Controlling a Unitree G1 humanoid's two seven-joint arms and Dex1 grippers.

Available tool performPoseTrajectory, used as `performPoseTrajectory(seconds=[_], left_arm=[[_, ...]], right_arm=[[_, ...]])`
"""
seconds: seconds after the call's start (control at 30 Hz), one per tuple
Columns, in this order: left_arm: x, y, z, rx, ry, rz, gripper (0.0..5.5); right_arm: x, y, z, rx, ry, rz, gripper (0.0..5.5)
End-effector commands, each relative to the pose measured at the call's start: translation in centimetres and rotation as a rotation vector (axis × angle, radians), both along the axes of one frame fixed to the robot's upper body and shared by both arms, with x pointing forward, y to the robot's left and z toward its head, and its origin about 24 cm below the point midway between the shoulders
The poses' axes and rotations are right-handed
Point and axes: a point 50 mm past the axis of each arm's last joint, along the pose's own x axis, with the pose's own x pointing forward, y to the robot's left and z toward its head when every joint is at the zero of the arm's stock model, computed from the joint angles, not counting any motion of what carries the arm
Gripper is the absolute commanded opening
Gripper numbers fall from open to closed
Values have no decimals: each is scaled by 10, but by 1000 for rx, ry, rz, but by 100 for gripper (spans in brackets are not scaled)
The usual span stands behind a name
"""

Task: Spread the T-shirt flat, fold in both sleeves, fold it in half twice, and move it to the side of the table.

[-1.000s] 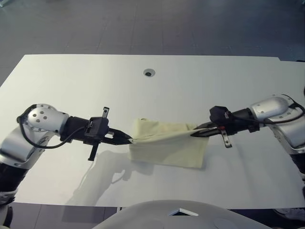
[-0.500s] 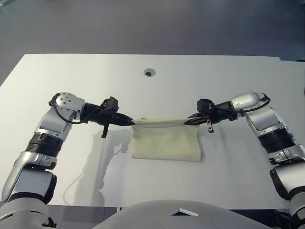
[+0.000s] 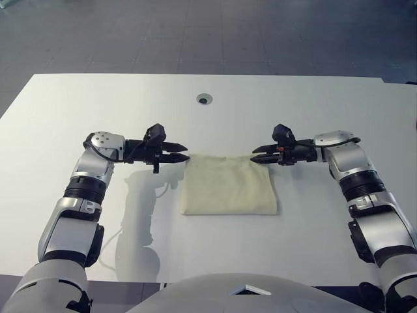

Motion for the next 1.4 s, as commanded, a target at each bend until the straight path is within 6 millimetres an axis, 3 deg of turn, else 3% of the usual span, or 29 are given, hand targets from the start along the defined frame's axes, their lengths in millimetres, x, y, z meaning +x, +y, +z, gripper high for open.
performPoseTrajectory(seconds=[0.03,0.13,0.2,0.23,0.4,0.47,0.57,0.63,0.73,0.87,1.0,1.1,1.17,1.3,1.4], left_arm=[[12,9,11,35,-152,121,241],[11,15,25,-3,-274,199,293],[9,19,38,-24,-376,295,325],[9,21,44,-34,-417,342,338],[-8,17,66,-114,-553,466,266],[-15,12,68,-123,-550,472,237],[-23,8,65,-119,-528,482,279],[-26,10,62,-111,-513,498,307],[-29,11,60,-99,-503,509,365],[-30,15,56,-73,-500,519,423],[-32,17,54,-71,-504,540,481],[-33,17,53,-69,-504,541,537],[-33,17,52,-69,-504,543,540],[-34,12,50,-74,-500,534,540],[-35,12,49,-74,-497,531,540]], right_arm=[[14,-10,22,22,-101,-126,234],[11,1,42,56,-187,-79,284],[-9,26,49,77,-214,95,315],[-20,37,51,94,-210,167,291],[-60,80,37,182,-44,382,226],[-64,90,28,236,58,357,198],[-61,102,19,339,235,265,151],[-60,109,8,319,335,226,123],[-60,111,-13,195,414,167,166],[-51,93,-38,-7,468,-28,220],[-24,55,-41,37,532,-447,263],[-12,7,-41,114,544,-759,305],[-8,-28,-42,180,530,-975,328],[-19,-99,-48,308,449,-1358,377],[-30,-127,-50,382,388,-1527,409]])
